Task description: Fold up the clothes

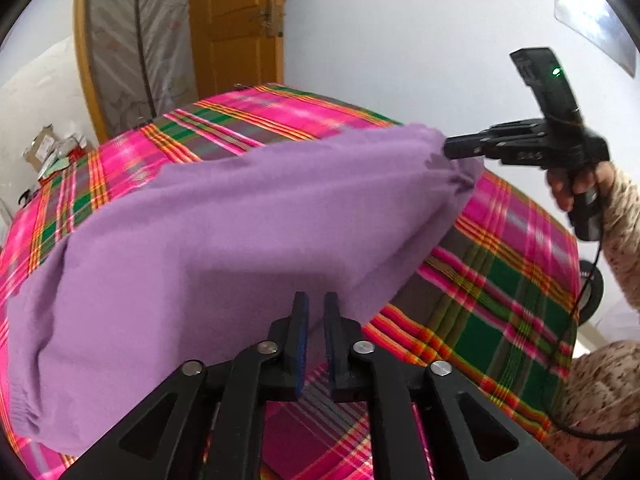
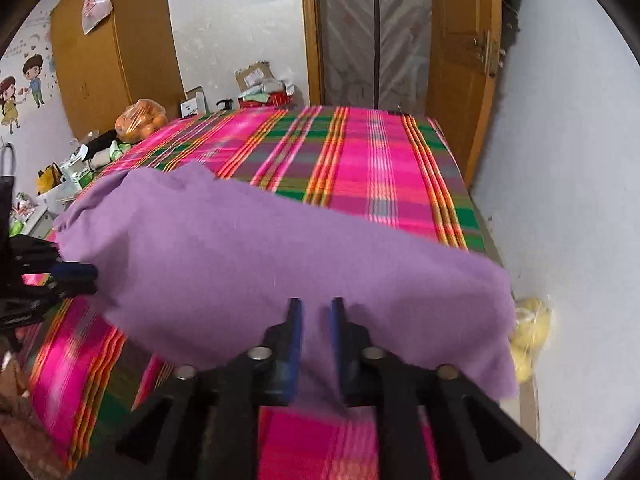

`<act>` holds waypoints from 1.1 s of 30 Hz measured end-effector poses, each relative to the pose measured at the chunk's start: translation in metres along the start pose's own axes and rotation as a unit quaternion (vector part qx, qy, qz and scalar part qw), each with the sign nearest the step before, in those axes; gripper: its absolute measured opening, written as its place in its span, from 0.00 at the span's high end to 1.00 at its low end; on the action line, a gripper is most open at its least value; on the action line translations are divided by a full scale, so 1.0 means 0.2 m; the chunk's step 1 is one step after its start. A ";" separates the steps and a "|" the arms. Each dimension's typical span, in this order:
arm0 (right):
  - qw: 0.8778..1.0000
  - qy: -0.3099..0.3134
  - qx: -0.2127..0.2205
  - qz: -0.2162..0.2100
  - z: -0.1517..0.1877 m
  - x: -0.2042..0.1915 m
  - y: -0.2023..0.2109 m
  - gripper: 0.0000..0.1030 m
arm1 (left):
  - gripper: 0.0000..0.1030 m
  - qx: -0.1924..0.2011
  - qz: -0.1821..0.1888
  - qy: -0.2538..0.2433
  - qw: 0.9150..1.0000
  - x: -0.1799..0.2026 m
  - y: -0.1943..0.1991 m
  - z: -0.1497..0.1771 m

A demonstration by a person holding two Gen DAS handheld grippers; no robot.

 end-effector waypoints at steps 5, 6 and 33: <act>1.000 0.000 -0.023 0.003 0.09 -0.07 -0.08 0.76 | 0.83 -0.002 -0.017 0.046 0.999 -0.14 0.04 0.08; 1.000 0.001 -0.023 0.001 0.11 -0.08 -0.06 0.77 | 0.83 -0.003 -0.022 0.058 0.998 -0.19 0.05 0.11; 0.991 0.105 -0.045 -0.063 -0.11 -1.18 -0.25 0.59 | 0.60 0.070 0.015 0.372 0.926 -1.49 0.53 0.48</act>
Point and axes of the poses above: each gripper's, at about its wrist camera, not at the fingertips, and y roughly against the way its jaws point, x to its right, z to its underside, the point moved 10 cm from there along -y, roughly the way its jaws point, and after that the axes turned 6 degrees about -x, right-handed, at the moved point
